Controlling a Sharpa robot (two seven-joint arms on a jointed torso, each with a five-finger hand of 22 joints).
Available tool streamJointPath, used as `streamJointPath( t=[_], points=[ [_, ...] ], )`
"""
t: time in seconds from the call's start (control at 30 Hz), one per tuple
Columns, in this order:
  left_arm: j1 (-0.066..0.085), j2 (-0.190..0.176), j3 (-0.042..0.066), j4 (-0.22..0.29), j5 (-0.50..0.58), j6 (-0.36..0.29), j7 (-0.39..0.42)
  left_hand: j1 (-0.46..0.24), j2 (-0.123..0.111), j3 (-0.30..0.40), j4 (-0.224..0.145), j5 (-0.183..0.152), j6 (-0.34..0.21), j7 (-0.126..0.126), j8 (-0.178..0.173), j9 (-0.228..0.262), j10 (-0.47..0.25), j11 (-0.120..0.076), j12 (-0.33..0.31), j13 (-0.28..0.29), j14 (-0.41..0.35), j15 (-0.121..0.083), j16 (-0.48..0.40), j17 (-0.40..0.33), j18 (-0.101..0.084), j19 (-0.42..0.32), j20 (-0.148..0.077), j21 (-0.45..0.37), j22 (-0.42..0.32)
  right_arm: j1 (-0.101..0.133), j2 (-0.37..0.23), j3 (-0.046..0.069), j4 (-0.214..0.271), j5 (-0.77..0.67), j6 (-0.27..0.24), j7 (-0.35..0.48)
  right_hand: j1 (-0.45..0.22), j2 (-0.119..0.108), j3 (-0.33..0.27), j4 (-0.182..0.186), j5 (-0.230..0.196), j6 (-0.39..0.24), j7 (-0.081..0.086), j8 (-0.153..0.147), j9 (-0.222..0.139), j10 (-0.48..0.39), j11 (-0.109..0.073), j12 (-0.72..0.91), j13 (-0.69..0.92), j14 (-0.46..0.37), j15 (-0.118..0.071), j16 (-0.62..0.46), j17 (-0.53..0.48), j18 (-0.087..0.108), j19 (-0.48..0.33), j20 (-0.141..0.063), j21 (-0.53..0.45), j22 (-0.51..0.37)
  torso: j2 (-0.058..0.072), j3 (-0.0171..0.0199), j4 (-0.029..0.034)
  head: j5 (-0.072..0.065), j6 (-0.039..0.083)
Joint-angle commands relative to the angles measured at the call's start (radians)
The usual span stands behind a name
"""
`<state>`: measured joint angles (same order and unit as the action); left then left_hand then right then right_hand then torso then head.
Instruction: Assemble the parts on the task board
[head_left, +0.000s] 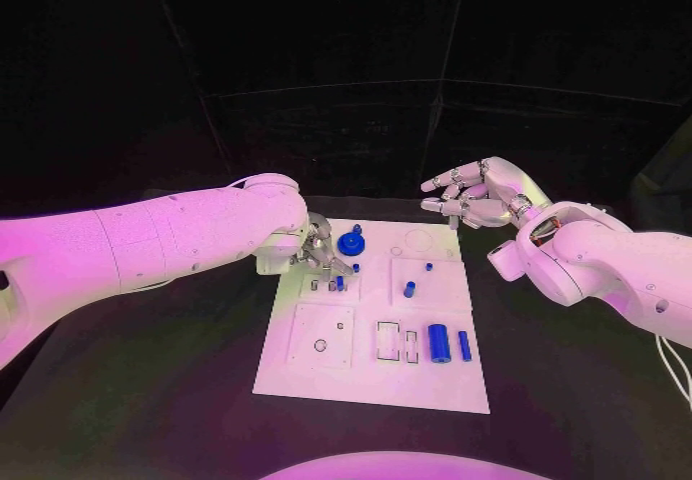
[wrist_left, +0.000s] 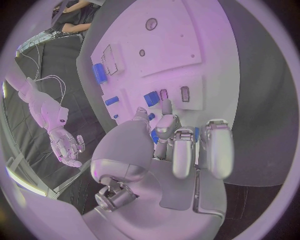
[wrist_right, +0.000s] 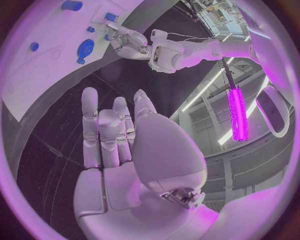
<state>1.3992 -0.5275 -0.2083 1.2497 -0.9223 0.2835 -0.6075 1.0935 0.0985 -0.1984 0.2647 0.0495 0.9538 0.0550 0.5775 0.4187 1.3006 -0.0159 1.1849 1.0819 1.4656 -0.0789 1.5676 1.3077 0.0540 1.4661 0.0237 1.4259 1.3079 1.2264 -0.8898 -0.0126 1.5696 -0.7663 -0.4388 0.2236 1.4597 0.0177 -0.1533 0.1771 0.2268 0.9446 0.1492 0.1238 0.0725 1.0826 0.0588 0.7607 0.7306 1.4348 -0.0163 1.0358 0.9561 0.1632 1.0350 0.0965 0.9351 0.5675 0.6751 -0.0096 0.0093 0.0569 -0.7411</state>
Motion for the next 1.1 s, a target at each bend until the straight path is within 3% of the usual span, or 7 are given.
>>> streamJointPath(
  t=[0.03, 0.23, 1.1],
  points=[
    [0.001, 0.006, 0.0, 0.004, -0.008, 0.021, -0.007, 0.011, -0.002, -0.001, -0.006, -0.002, -0.007, 0.0, 0.006, 0.002, -0.003, -0.001, 0.002, 0.0, 0.105, -0.002, 0.003, 0.263, -0.007, 0.032, 0.0, 0.003, 0.017, 0.002, 0.005, 0.001, -0.005, 0.004, 0.004, -0.005, 0.007, 0.002, -0.007, 0.0, 0.003, -0.007, 0.0, 0.006, -0.001, 0.004, 0.002, -0.006, -0.001, 0.007, 0.002, -0.003, 0.002, 0.017, 0.004, 0.0, -0.004, 0.001, 0.0, -0.0009, 0.0009, -0.002, 0.0],
    [0.001, 0.012, 0.0, 0.006, -0.008, 0.023, -0.006, 0.012, -0.001, 0.0, -0.007, -0.002, -0.008, 0.0, 0.006, 0.003, -0.003, -0.001, 0.002, 0.0, 0.105, -0.002, 0.003, 0.263, -0.007, 0.032, 0.001, 0.003, 0.017, 0.002, 0.01, 0.001, -0.009, 0.004, 0.009, -0.011, 0.007, 0.002, -0.007, 0.0, 0.004, -0.007, 0.0, 0.006, -0.001, 0.004, 0.002, -0.006, -0.001, 0.007, 0.002, -0.004, 0.002, 0.017, 0.004, 0.0, -0.004, 0.0, 0.001, 0.0008, 0.0004, 0.001, -0.002],
    [-0.004, 0.029, 0.0, -0.001, -0.008, 0.047, -0.012, 0.064, 0.018, 0.03, -0.056, -0.001, -0.029, 0.0, 0.028, 0.034, -0.004, -0.001, 0.001, 0.001, 0.105, -0.002, 0.003, 0.263, -0.007, 0.029, 0.002, 0.005, 0.021, 0.002, 0.021, 0.0, -0.019, 0.004, 0.022, -0.02, 0.026, 0.012, -0.006, -0.007, 0.008, -0.005, -0.001, 0.01, 0.0, 0.001, 0.001, -0.008, -0.01, 0.007, 0.001, -0.016, -0.002, 0.018, 0.003, 0.0, -0.013, -0.008, 0.001, 0.0004, 0.0009, 0.001, -0.013]
  ],
)
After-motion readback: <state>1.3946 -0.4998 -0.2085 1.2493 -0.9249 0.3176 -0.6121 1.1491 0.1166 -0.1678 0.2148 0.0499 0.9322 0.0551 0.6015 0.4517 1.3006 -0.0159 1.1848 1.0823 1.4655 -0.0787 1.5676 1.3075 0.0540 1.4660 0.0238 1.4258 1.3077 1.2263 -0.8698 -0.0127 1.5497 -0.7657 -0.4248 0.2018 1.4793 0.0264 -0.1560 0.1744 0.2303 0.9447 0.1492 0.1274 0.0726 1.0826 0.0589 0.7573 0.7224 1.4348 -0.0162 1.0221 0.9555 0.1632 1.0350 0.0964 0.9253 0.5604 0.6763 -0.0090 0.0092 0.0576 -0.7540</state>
